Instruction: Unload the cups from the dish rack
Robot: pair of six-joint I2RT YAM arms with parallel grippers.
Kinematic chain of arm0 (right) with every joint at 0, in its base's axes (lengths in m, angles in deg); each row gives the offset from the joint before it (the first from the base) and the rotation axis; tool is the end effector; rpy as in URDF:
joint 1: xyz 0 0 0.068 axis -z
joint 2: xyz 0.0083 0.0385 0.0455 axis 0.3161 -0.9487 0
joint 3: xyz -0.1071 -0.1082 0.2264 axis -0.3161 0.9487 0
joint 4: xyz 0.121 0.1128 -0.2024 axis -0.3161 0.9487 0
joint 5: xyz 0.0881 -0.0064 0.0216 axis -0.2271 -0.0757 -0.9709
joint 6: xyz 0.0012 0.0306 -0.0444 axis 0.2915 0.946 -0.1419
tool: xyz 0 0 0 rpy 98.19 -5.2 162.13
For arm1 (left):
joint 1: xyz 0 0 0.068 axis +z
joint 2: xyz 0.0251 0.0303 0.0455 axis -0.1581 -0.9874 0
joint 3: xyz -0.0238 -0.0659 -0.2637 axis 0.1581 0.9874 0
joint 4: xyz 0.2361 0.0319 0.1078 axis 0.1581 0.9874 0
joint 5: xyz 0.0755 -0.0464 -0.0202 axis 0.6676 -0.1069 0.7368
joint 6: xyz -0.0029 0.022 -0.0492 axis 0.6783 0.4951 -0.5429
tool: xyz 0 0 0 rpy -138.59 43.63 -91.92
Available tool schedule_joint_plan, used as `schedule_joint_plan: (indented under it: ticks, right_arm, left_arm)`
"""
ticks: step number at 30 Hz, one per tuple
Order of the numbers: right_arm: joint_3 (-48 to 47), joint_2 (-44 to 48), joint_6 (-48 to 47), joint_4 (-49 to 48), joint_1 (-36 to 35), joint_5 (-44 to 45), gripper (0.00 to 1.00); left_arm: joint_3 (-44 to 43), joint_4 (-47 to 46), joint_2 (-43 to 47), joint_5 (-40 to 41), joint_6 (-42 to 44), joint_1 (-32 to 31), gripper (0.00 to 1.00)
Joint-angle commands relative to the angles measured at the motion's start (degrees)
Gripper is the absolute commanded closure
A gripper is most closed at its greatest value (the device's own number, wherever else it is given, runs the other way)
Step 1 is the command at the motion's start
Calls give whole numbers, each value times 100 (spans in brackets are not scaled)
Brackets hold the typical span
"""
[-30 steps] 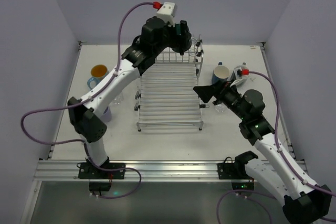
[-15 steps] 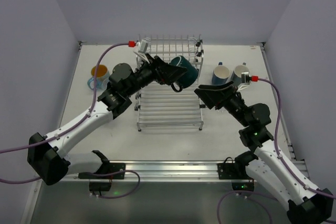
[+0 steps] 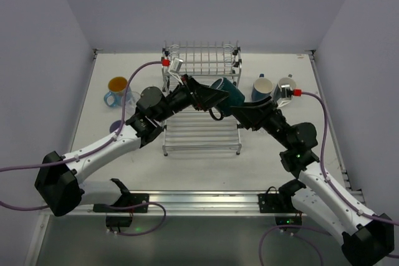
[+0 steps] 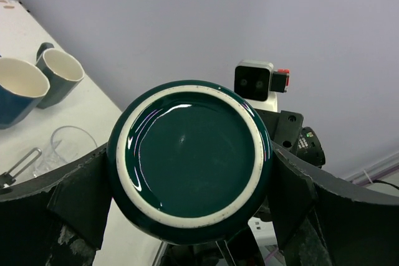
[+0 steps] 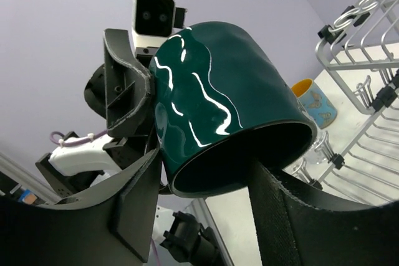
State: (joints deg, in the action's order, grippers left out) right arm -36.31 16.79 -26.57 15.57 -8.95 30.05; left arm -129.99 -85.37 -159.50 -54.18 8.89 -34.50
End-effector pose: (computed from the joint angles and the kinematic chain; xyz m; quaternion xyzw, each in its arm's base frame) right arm 0.1484 0.0928 0.3326 -0.0264 0.5615 0.6353 0.5296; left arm 0.2074 -0.2123 0.3714 0.0609 0.6217 -0.6477 0.4361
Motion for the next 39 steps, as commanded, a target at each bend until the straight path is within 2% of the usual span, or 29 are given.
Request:
schedule_joint_plan:
  ticks: [1, 9, 11, 12, 13, 15, 16, 19, 24, 29, 32, 33, 34, 35, 39]
  right_arm:
    - [11, -63, 64, -711, -31, -84, 44]
    - [-69, -519, 301, -1483, -75, -541, 43]
    - [-25, -555, 372, -1607, -75, -532, 48]
    - [-7, -555, 372, -1668, -75, -523, 54]
    - [54, -520, 389, -1713, -84, -506, 73]
    - [133, -459, 407, -1826, -75, -374, 89]
    - [203, -354, 407, -1827, -75, -322, 98]
    - [248, -64, 285, -1556, -75, -128, 100]
    - [204, 314, 39, -826, -66, -31, 100]
    - [11, 438, -120, -343, -66, -22, 100]
    - [-471, 517, -645, 945, 21, 310, 100]
    - [-926, 517, -1126, 2177, 57, 520, 100]
    - [-1165, 500, -1366, 2807, 135, 1088, 100]
    - [-1385, 386, -1777, 3849, 214, 1381, 100]
    - [-2081, 131, -2447, 5542, 785, 2620, 100]
  left_arm:
    - [102, -1353, 79, 35, -460, -149, 70]
    - [269, -1696, 35, 405, -645, -483, 70]
    - [260, -1740, 44, 431, -654, -518, 68]
    - [243, -1740, 44, 431, -645, -527, 66]
    - [243, -1732, 62, 431, -645, -527, 56]
    - [260, -1671, 114, 431, -619, -536, 38]
    - [251, -1583, 149, 440, -575, -527, 21]
    - [120, -777, 412, 737, -32, -527, 0]
    - [-250, 1086, 1009, 1388, 1252, -527, 0]
    - [-267, 2055, 1546, 2258, 2025, -519, 0]
    - [-276, 2653, 1959, 2654, 2525, -519, 0]
    - [-285, 3054, 2195, 2759, 2649, -519, 0]
    - [-328, 3354, 2319, 2952, 2790, -527, 0]
    - [-346, 3810, 2555, 3041, 3009, -519, 0]
    - [-443, 4777, 3092, 3445, 3476, -519, 0]
